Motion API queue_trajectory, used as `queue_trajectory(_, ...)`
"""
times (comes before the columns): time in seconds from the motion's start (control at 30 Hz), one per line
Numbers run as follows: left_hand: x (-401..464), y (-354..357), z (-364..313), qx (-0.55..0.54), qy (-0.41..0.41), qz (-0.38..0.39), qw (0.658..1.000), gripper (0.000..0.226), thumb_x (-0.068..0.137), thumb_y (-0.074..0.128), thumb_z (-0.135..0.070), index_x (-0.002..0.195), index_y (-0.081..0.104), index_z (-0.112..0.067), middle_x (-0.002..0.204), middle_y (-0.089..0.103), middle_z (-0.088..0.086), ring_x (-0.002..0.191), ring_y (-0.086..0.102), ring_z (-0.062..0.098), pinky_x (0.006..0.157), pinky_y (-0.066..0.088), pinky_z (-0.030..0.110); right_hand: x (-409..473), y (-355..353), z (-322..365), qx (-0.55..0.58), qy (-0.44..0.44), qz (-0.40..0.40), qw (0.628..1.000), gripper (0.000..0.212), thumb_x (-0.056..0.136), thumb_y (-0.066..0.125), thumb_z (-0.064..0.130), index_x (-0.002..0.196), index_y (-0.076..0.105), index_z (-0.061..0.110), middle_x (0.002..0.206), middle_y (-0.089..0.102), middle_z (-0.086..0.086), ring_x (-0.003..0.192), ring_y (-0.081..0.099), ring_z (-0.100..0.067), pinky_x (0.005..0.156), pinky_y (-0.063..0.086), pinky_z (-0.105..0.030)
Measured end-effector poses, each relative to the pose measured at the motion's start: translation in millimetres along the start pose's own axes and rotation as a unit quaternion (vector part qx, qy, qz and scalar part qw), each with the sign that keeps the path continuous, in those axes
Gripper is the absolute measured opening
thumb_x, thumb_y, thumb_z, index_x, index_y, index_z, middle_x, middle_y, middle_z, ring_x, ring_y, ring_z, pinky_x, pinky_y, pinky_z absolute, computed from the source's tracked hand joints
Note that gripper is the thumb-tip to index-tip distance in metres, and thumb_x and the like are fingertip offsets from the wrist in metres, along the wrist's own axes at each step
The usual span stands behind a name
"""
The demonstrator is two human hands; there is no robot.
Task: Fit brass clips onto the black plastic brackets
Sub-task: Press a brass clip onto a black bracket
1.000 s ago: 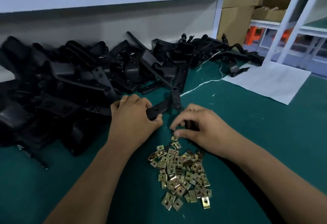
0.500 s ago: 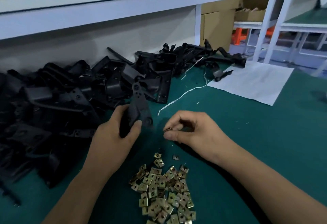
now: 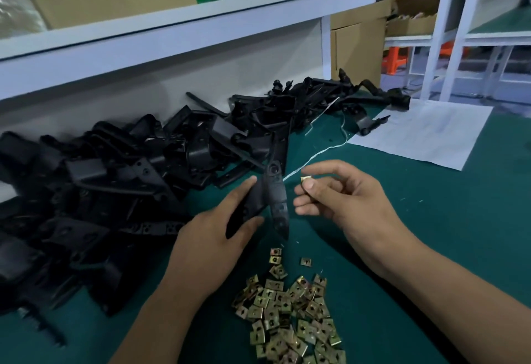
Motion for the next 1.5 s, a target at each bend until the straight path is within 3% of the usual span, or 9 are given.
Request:
queue_trajectory(0.1, 0.5, 3.5, -0.6, 0.015, 0.007, 0.013, 1.000, 0.062, 0.089, 0.049, -0.074, 0.145, 0.021, -0.075, 0.096, 0.071, -0.021, 0.069, 0.063, -0.001, 0.064, 0.056, 0.029, -1.5, 2.9, 0.6, 0.009, -0.007, 0.009, 1.000, 0.017, 0.093, 0.069, 0.004, 0.109, 0.069, -0.004, 0.086, 0.074, -0.022, 0.074, 0.074, -0.027, 0.069, 0.062, -0.031)
queue_trajectory(0.23, -0.7, 4.5, -3.4, 0.012, 0.011, 0.019, 1.000, 0.064, 0.087, 0.051, -0.075, 0.144, 0.023, -0.077, 0.106, 0.071, -0.026, 0.075, 0.064, -0.003, 0.069, 0.057, 0.029, -3.7, 3.9, 1.1, 0.001, 0.011, 0.002, 1.000, 0.029, 0.089, 0.074, 0.016, 0.097, 0.069, -0.012, 0.086, 0.075, -0.027, 0.067, 0.074, -0.026, 0.062, 0.062, -0.029)
queue_trajectory(0.37, -0.1, 5.1, -5.1, 0.007, 0.015, 0.025, 1.000, 0.065, 0.083, 0.050, -0.077, 0.142, 0.022, -0.079, 0.102, 0.068, -0.030, 0.074, 0.062, -0.005, 0.063, 0.049, 0.020, -4.5, 2.7, -0.9, 0.007, 0.038, 0.003, 0.999, 0.022, 0.095, 0.070, 0.011, 0.102, 0.071, -0.010, 0.093, 0.076, -0.029, 0.076, 0.075, -0.029, 0.067, 0.063, -0.030)
queue_trajectory(0.63, 0.6, 5.2, -5.0, -0.008, 0.026, 0.027, 0.999, 0.068, 0.082, 0.047, -0.076, 0.144, 0.021, -0.077, 0.117, 0.069, -0.028, 0.094, 0.065, -0.003, 0.080, 0.056, 0.029, -7.7, 9.5, -5.0, 0.011, 0.079, 0.035, 0.996, 0.025, 0.096, 0.072, 0.016, 0.104, 0.075, -0.007, 0.099, 0.077, -0.027, 0.088, 0.078, -0.037, 0.072, 0.064, -0.034)
queue_trajectory(0.8, 0.2, 6.0, -6.5, -0.038, 0.041, 0.035, 0.998, 0.064, 0.083, 0.052, -0.075, 0.142, 0.028, -0.077, 0.119, 0.053, -0.048, 0.116, 0.057, -0.009, 0.095, 0.054, 0.030, -8.6, 10.8, 2.5, -0.027, 0.061, 0.054, 0.996, 0.021, 0.096, 0.070, 0.013, 0.102, 0.075, -0.006, 0.097, 0.076, -0.029, 0.089, 0.076, -0.043, 0.076, 0.066, -0.040)
queue_trajectory(0.9, 0.2, 6.9, -3.2, -0.095, 0.035, 0.045, 0.994, 0.062, 0.081, 0.057, -0.076, 0.140, 0.037, -0.075, 0.129, 0.054, -0.047, 0.128, 0.052, -0.012, 0.106, 0.048, 0.029, -9.6, 10.1, 13.3, -0.073, 0.038, 0.075, 0.994, 0.015, 0.094, 0.071, 0.010, 0.098, 0.078, -0.002, 0.090, 0.077, -0.027, 0.079, 0.078, -0.037, 0.070, 0.065, -0.037)
queue_trajectory(1.07, -0.8, 7.8, -4.3, -0.110, 0.038, 0.052, 0.992, 0.060, 0.081, 0.060, -0.078, 0.138, 0.041, -0.074, 0.131, 0.053, -0.048, 0.128, 0.049, -0.017, 0.110, 0.044, 0.029, -11.3, 7.9, 24.0, -0.129, 0.016, 0.100, 0.986, 0.012, 0.092, 0.072, 0.006, 0.093, 0.076, -0.005, 0.083, 0.076, -0.026, 0.073, 0.077, -0.036, 0.066, 0.065, -0.037)
queue_trajectory(1.23, -1.3, 5.3, -5.3, -0.082, 0.039, 0.041, 0.995, 0.060, 0.084, 0.066, -0.066, 0.139, 0.043, -0.072, 0.135, 0.056, -0.041, 0.130, 0.050, -0.014, 0.112, 0.046, 0.033, -10.7, 4.0, 24.2, -0.181, 0.024, 0.118, 0.976, 0.011, 0.092, 0.070, -0.001, 0.096, 0.072, -0.011, 0.081, 0.075, -0.026, 0.072, 0.075, -0.034, 0.071, 0.066, -0.040)
queue_trajectory(1.5, -0.8, 5.2, 0.0, -0.123, 0.024, 0.036, 0.991, 0.059, 0.081, 0.071, -0.065, 0.135, 0.048, -0.071, 0.132, 0.058, -0.043, 0.129, 0.051, -0.014, 0.113, 0.045, 0.035, -11.2, 6.1, 16.4, -0.137, 0.011, 0.084, 0.987, 0.011, 0.093, 0.069, -0.003, 0.095, 0.068, -0.014, 0.076, 0.070, -0.020, 0.065, 0.070, -0.025, 0.067, 0.063, -0.033)
Point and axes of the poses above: each hand's wrist, its own x-axis towards the middle knuckle, its own y-axis out of the palm, z = x × y, the point moved 8 cm from there along x, towards the middle knuckle
